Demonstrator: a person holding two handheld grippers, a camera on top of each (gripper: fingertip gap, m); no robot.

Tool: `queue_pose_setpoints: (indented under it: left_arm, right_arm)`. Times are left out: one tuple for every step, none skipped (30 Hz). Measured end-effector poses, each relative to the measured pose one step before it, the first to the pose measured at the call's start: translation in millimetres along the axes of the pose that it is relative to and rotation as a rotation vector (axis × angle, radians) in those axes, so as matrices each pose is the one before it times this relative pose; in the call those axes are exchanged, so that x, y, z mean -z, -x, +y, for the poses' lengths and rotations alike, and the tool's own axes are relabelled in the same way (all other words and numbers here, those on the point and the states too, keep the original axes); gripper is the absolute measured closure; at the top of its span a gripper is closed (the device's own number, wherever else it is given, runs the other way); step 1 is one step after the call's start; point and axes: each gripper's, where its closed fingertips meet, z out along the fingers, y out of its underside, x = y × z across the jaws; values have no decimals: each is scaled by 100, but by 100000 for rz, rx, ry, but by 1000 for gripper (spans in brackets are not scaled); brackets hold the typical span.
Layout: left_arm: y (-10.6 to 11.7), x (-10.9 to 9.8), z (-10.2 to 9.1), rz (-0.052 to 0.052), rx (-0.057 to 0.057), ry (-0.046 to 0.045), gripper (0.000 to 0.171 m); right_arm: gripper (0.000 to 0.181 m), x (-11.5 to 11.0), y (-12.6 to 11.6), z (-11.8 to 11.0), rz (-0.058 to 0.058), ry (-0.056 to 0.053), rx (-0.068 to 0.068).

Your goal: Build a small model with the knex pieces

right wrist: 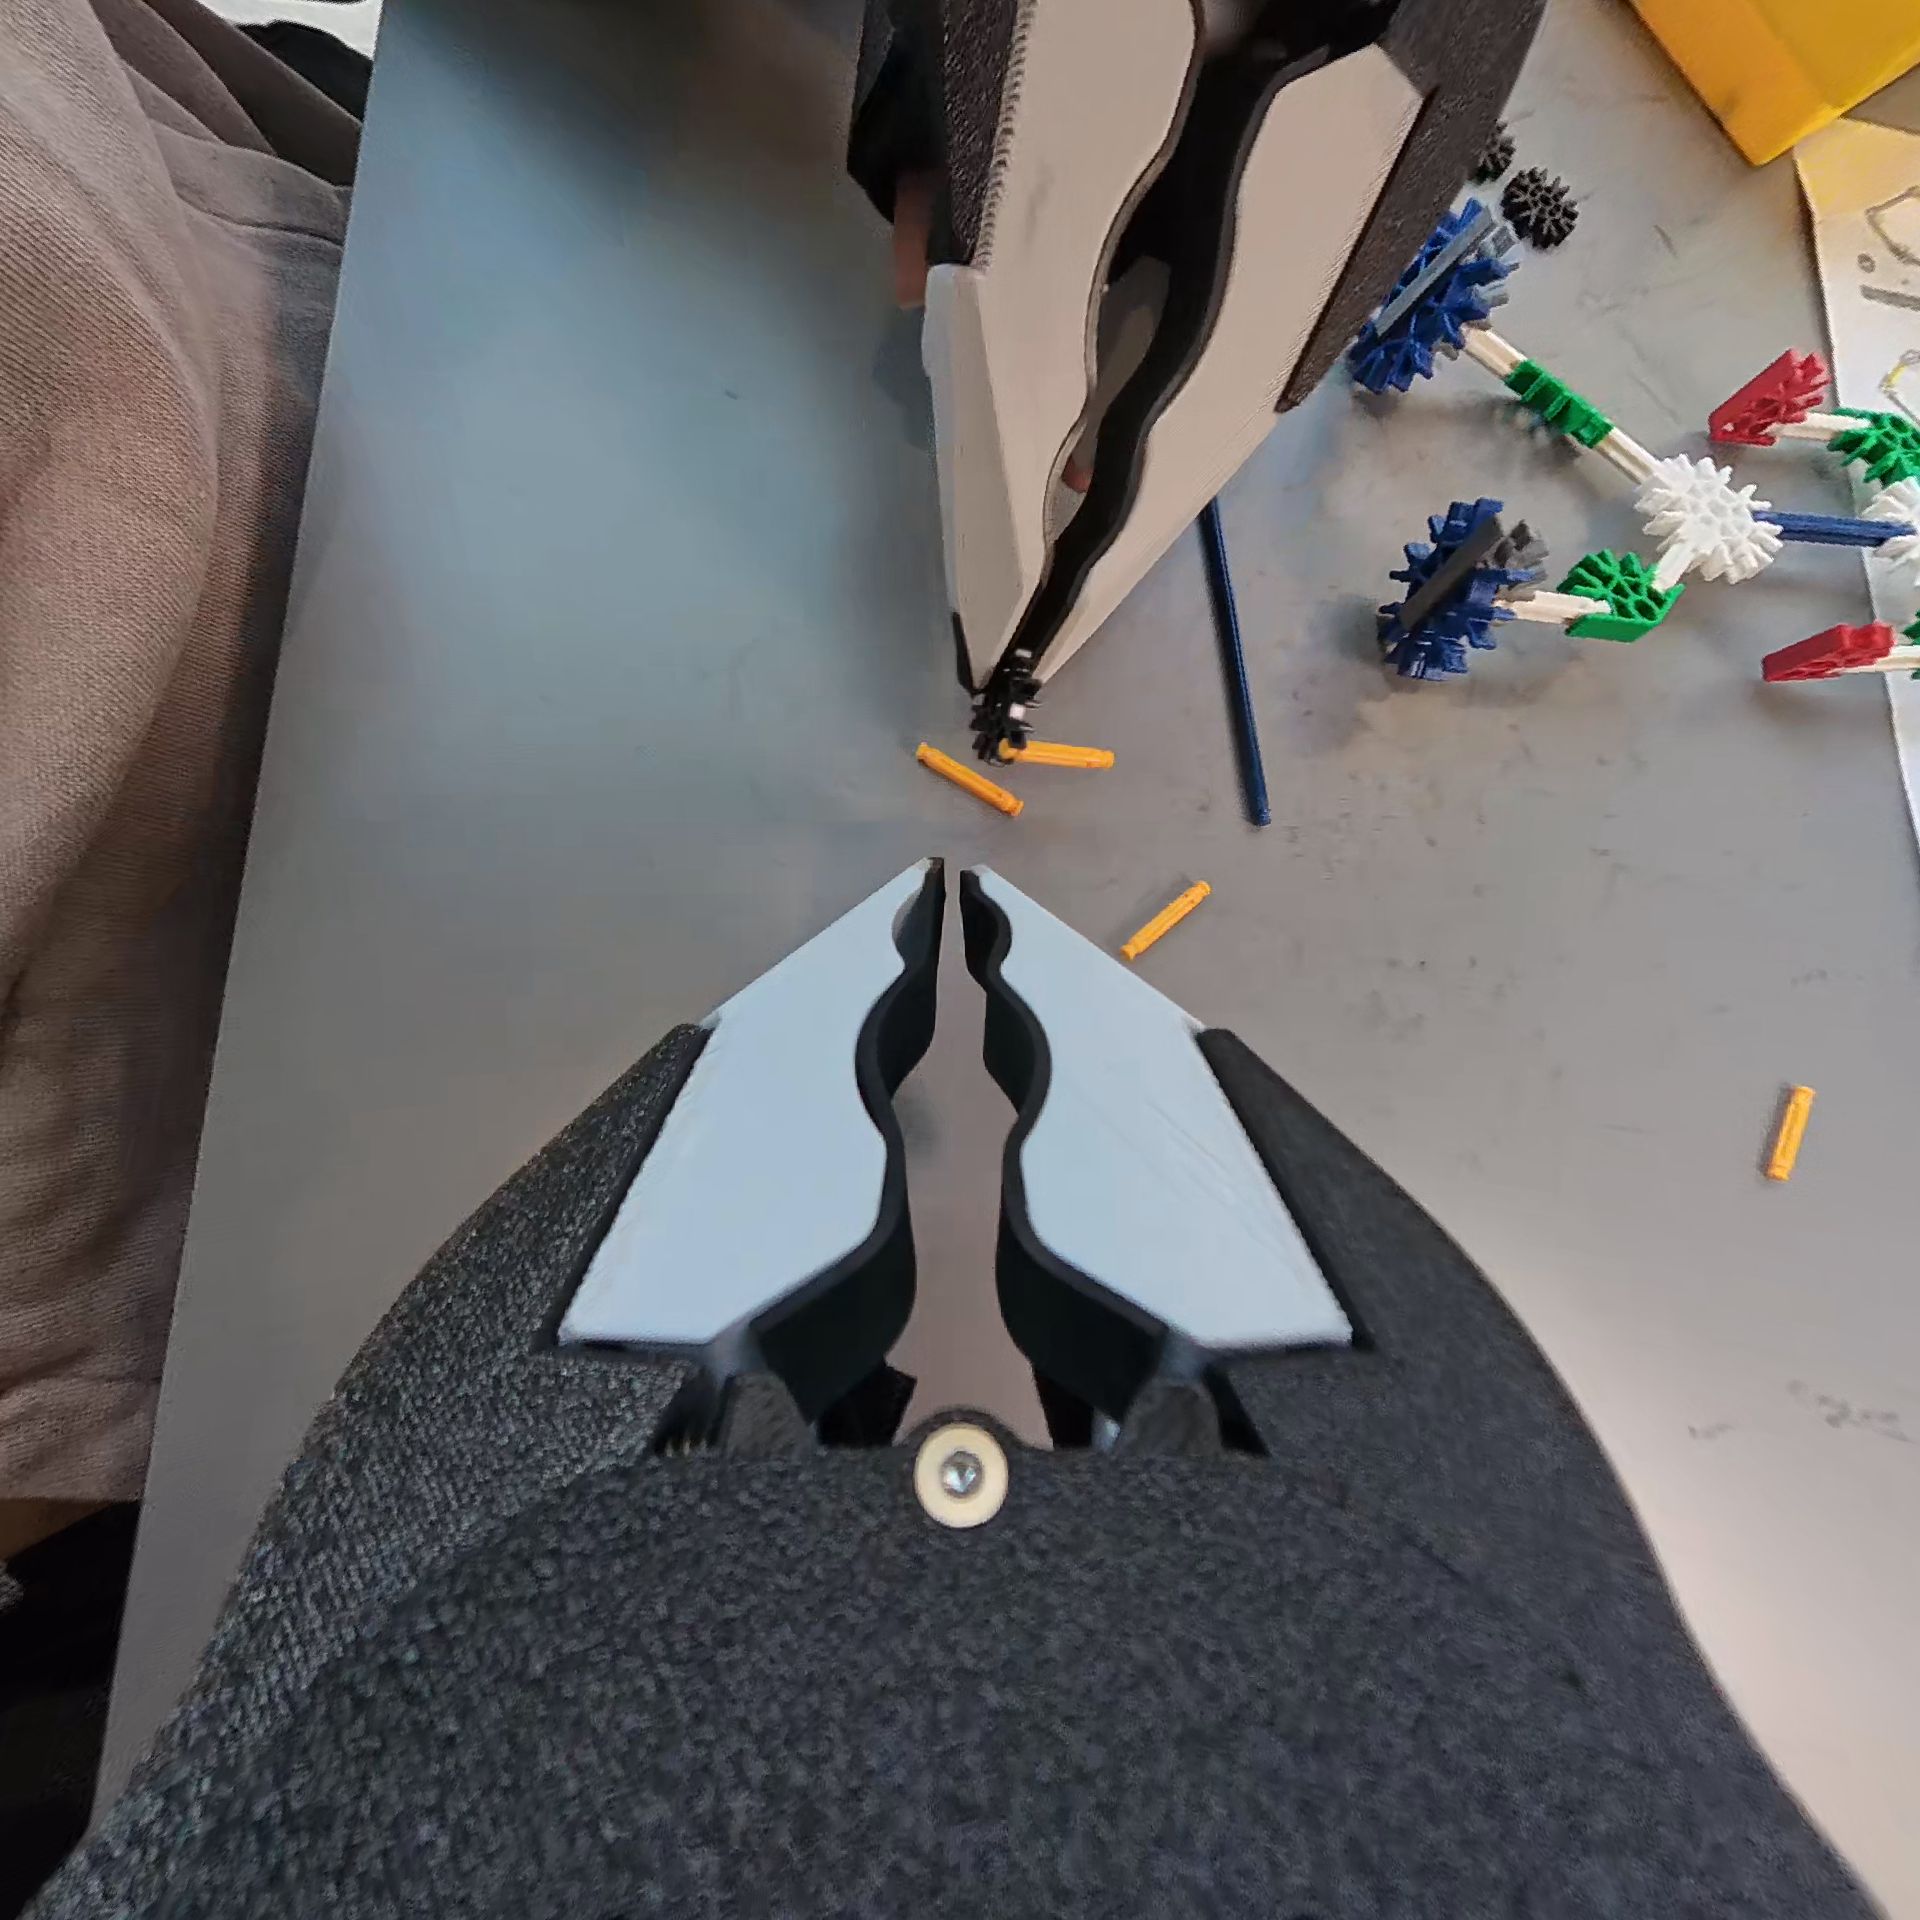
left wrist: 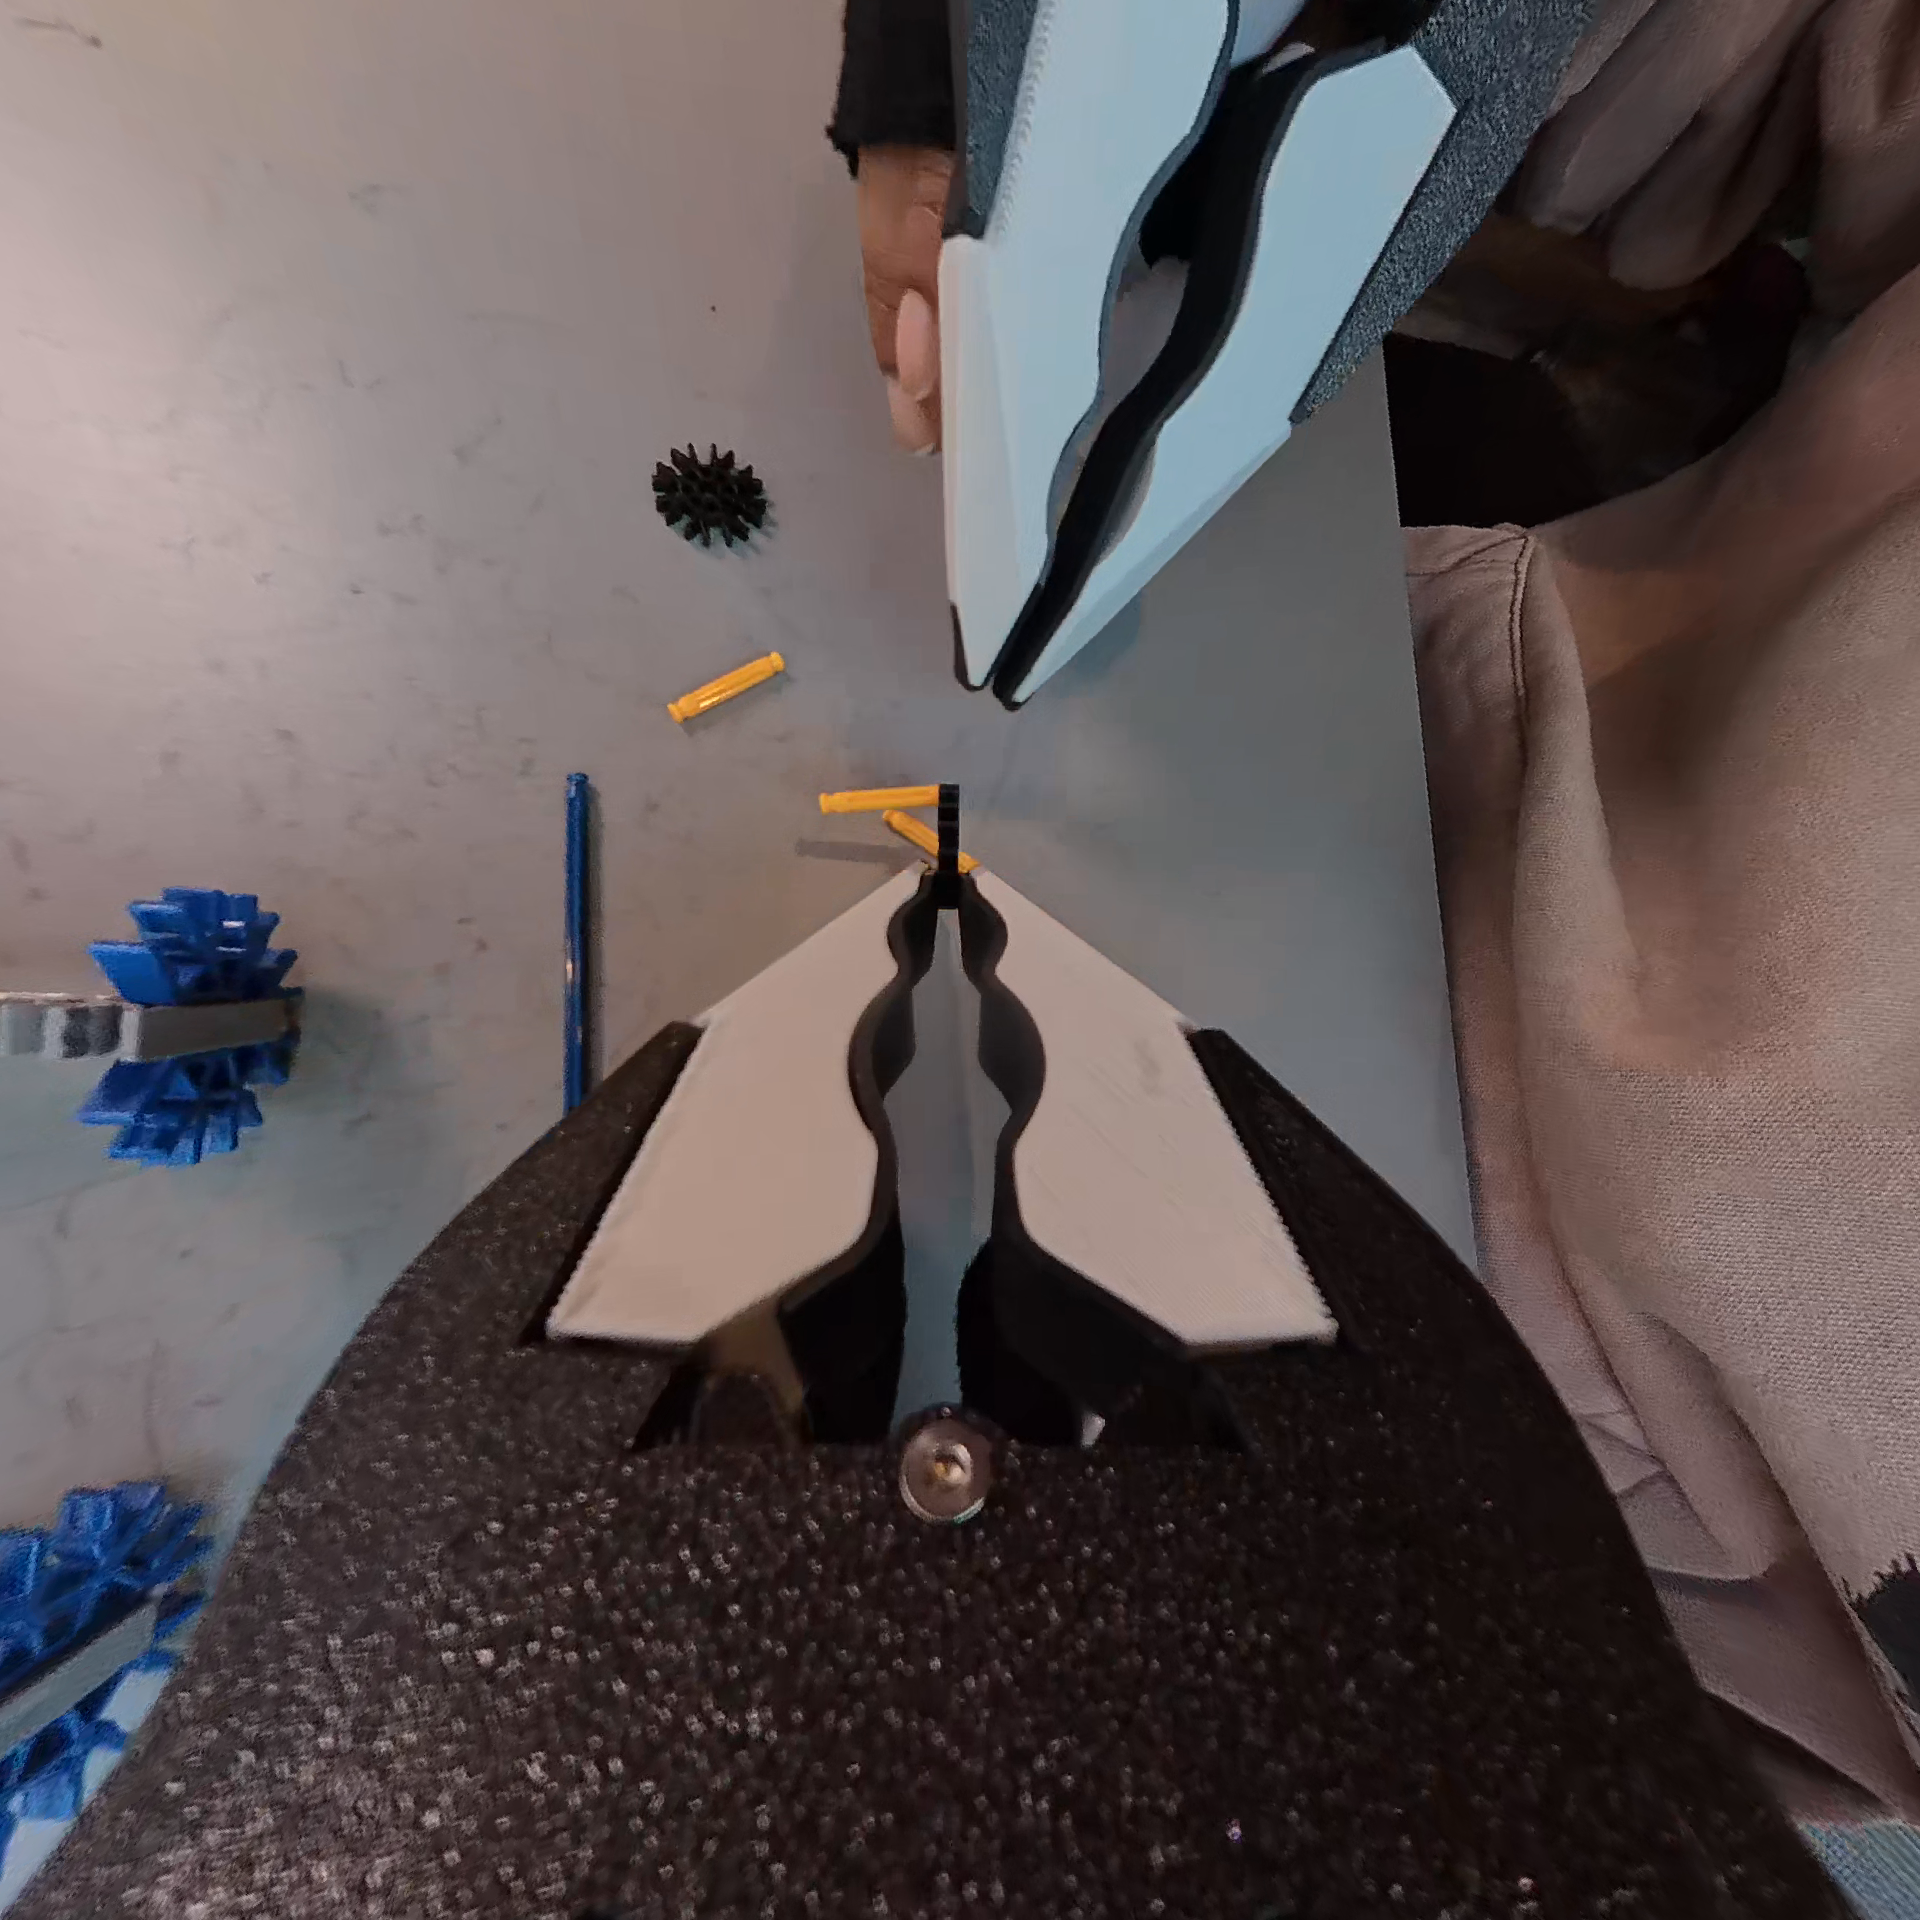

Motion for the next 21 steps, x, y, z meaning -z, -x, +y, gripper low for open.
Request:
queue_pose_setpoints:
  left_arm:
    - [100, 199, 151, -442, -502, 691, 170]
    - [-24, 88, 151, 151, -394, 546, 170]
    - [-50, -29, 104, 330, -272, 298, 169]
    - [-105, -139, 127, 545, -319, 557, 170]
    - [-128, -195, 130, 540, -632, 707, 170]
    - [-133, -220, 73, 364, -785, 662, 170]
    - [-144, -214, 10, 388, -665, 546, 170]
    - [-116, -170, -80, 317, -558, 36, 169]
    - [-83, -153, -138, 232, -395, -214, 170]
    - [-49, -138, -107, -5, -510, -28, 170]
    - [-22, -122, -135, -239, -751, -154, 170]
    - [-53, -116, -141, -44, -661, -302, 170]
    - [-93, -125, -148, 291, -410, -358, 169]
    - [-50, -142, -132, -13, -402, -306, 170]
    - [-12, -115, -85, -290, -549, -83, 170]
    - [-35, -41, -96, -132, -446, -1, 170]
    - [-21, 39, -143, -230, -163, -228, 170]
    - [29, 85, -190, -475, 91, -345, 170]
    - [39, 77, -188, -655, 282, -225, 170]
    - [49, 39, -157, -800, 500, 134, 170]
    - [82, -24, -119, -1074, 434, 468, 170]
  right_arm:
    - [179, -177, 170, 55, 195, 888, -1387]
    - [179, -216, 251, 15, -479, 520, -1140]
    - [179, -243, 209, -38, -401, 229, -1201]
    - [178, -241, 135, 1, -210, 394, -1129]
    - [177, -197, 99, 46, -302, 535, -572]
    - [177, -142, 9, 113, 13, 730, -422]
    - [176, -74, -99, 97, 288, 417, -495]
    - [176, -14, -35, 51, -281, -99, -648]
    - [176, 33, -3, 12, -424, -386, -864]
    - [176, 84, 23, -30, -334, -573, -577]
    - [176, 114, 19, -31, -127, -502, -370]
    - [176, 147, -25, -14, 227, -293, -292]
    - [176, 162, -55, -18, 479, -327, -114]
    - [176, 184, -95, -27, 661, -398, -127]
    - [176, 189, -118, -28, 658, -334, -221]
    - [176, 222, -136, -94, 900, -667, -24]
    - [176, 244, -129, -208, 931, -1283, 199]
    - [176, 232, -112, -327, 851, -1852, 420]
    - [176, 201, -1, -391, 219, -2028, 915]
    - [177, 132, 26, -358, 54, -1551, 862]
    - [176, 34, -20, -201, 51, -417, 551]
